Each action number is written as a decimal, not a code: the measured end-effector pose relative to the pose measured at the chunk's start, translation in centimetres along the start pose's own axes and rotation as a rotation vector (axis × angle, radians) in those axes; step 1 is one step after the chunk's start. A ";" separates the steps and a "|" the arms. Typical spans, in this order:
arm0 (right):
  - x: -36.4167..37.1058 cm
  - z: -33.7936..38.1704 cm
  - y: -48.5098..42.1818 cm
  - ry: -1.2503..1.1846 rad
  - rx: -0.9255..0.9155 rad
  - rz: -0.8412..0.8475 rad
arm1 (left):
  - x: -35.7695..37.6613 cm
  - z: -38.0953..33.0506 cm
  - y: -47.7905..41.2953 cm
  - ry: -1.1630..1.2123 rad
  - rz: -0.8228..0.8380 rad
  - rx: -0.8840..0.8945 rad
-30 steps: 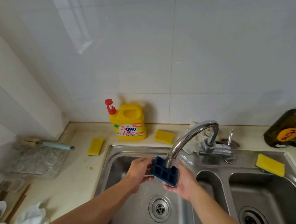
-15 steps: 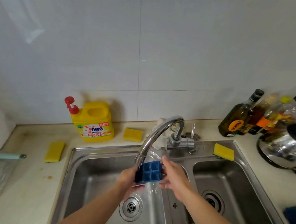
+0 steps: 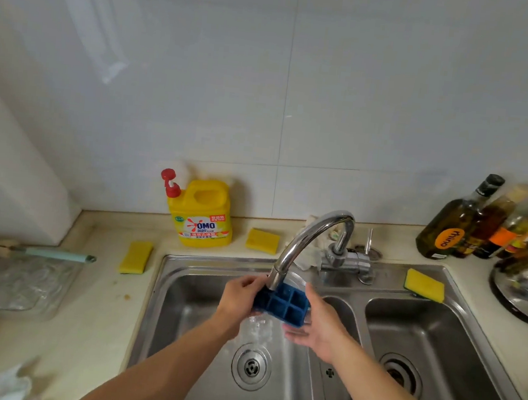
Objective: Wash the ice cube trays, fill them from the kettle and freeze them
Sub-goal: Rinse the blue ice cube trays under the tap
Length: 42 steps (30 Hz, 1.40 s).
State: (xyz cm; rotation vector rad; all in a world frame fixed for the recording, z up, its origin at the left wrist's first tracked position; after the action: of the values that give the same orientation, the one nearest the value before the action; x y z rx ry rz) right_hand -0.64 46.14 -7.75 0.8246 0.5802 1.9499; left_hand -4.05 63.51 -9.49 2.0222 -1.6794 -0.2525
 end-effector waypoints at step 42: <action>2.4 -2.2 -0.5 0.035 0.144 0.149 | -4.0 -0.7 2.4 -0.536 -0.030 0.105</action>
State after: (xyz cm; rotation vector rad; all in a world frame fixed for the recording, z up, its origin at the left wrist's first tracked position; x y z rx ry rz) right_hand -2.80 48.34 -8.80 0.9486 0.7040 2.0799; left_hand -6.76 67.26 -8.44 2.1866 -2.0046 -0.7908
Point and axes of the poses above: each hand's wrist, its own y-axis away from the middle knuckle, its own x-axis out of the palm, z = x × y, the point moved 1 cm from there along -y, towards the middle knuckle, and after that the axes turned 14 degrees about z, right-handed, at the moved point
